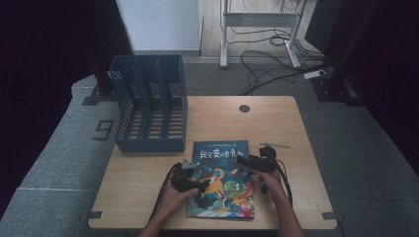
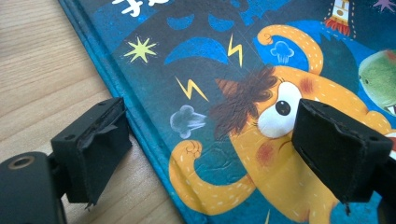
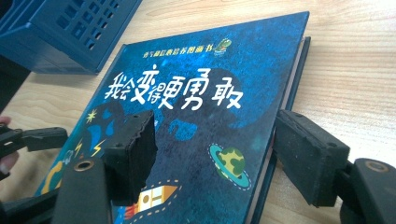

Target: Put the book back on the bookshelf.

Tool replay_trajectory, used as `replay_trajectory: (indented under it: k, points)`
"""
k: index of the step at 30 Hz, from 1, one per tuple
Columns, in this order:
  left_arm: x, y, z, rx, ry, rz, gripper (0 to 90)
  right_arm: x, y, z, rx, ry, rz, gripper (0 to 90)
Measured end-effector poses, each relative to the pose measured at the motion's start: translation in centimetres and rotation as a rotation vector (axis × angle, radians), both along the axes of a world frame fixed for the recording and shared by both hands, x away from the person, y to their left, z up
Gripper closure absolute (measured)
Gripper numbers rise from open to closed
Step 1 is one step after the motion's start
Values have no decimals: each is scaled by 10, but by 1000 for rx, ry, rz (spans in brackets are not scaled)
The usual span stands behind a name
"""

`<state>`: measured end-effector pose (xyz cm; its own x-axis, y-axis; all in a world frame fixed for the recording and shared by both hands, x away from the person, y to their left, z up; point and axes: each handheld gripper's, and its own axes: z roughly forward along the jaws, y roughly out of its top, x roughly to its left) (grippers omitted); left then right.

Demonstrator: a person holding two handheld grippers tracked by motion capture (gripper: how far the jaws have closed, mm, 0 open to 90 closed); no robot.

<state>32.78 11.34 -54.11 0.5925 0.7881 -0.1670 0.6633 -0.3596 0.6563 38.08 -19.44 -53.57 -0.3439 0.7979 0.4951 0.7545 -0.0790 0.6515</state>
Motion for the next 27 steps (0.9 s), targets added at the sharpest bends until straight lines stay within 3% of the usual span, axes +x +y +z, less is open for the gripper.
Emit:
replay_trajectory:
  k: [7, 19, 20, 21, 25, 27]
  points:
    - [1, 1, 0, -9, 4, -2, 108, 0, -5, 1, 42, 13, 10, 311]
    - [1, 2, 0, -25, 10, -1, 104, -1, -7, 4, 48, 20, 37, 313]
    - [2, 2, 0, -29, 12, 0, 103, -1, -7, 4, 52, 25, 45, 316]
    - [2, 3, 0, -43, 18, 4, 101, -1, -7, 4, 91, 43, 92, 327]
    - [3, 5, 0, -60, 28, 5, 101, -2, -2, 6, 72, 23, 85, 334]
    - [3, 5, 0, -59, 27, 3, 102, -2, 0, 7, 34, 3, 80, 341]
